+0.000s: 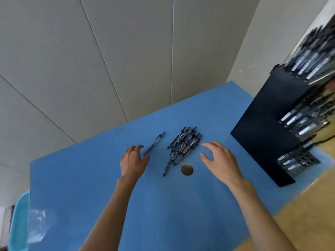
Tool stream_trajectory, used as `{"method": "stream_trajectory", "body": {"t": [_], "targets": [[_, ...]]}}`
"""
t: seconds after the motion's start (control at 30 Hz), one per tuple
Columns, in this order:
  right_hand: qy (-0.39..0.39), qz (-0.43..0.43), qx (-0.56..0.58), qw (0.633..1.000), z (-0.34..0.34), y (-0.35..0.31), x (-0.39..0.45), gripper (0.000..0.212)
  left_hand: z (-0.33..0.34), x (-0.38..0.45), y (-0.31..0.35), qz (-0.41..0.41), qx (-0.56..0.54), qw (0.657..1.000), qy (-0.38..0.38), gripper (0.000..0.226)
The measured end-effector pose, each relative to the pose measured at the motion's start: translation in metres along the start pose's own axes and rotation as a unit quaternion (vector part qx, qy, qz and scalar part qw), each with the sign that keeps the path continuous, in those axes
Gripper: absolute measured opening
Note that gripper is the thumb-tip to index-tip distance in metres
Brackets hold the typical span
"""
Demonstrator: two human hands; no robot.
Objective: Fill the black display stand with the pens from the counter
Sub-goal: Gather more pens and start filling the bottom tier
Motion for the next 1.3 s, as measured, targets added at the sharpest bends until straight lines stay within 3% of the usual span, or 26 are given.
{"method": "stream_trajectory", "body": {"t": [0.13, 0.23, 0.4, 0.47, 0.63, 0.7, 0.87, 1.13, 1.3], "targets": [[-0.006, 0.039, -0.007, 0.999, 0.013, 0.012, -0.014, 0.037, 0.026, 0.027, -0.004, 0.004, -0.004, 1.0, 0.012, 0.035], [-0.008, 0.061, -0.013, 0.998, 0.018, 0.023, -0.019, 0.037, 0.035, 0.044, 0.01, 0.012, -0.079, 0.997, 0.023, 0.02], [-0.009, 0.085, -0.021, 0.996, 0.019, 0.039, -0.03, 0.036, 0.047, 0.067, 0.058, 0.017, -0.082, 0.995, -0.047, 0.015], [-0.009, 0.092, -0.024, 0.995, 0.018, 0.045, -0.033, 0.036, 0.05, 0.073, 0.076, 0.017, -0.057, 0.996, -0.069, 0.023], [-0.005, 0.098, -0.027, 0.995, 0.012, 0.055, -0.031, 0.035, 0.062, 0.084, 0.104, 0.049, 0.003, 0.993, -0.105, 0.07], [-0.004, 0.096, -0.024, 0.995, 0.01, 0.059, -0.029, 0.035, 0.067, 0.089, 0.11, 0.053, 0.031, 0.991, -0.116, 0.074], [-0.006, 0.098, -0.022, 0.995, 0.008, 0.064, -0.03, 0.034, 0.064, 0.093, 0.122, 0.079, 0.062, 0.989, -0.107, 0.039], [-0.011, 0.095, -0.021, 0.995, 0.005, 0.072, -0.033, 0.032, 0.065, 0.101, 0.122, 0.068, 0.084, 0.987, -0.117, 0.017], [-0.007, 0.098, -0.011, 0.995, 0.005, 0.076, -0.035, 0.03, 0.049, 0.071, 0.094, -0.004, 0.011, 0.995, -0.098, 0.003]]}}
Point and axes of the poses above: each hand's wrist, its own x-axis towards the middle knuckle, its own z-axis out of the palm, y = z × x, the point moved 3 cm from there along x, towards the middle knuckle, and after that the axes turned 5 degrees about y, right-handed, at the moved point
